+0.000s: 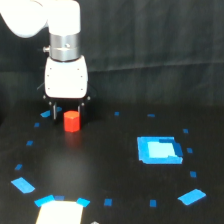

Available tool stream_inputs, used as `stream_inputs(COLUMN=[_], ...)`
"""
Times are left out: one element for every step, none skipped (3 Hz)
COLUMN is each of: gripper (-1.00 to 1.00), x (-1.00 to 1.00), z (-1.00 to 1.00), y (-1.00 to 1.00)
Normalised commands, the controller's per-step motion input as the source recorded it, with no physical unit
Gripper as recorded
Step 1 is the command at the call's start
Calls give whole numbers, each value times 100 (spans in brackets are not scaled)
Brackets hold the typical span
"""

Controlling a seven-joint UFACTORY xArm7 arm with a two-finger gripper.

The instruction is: Pick up the red object from the table

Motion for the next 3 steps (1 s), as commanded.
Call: stream_inputs(gripper=[-100, -100, -75], x=[25, 6, 18], z=[-88, -73, -13], y=[-72, -41, -36])
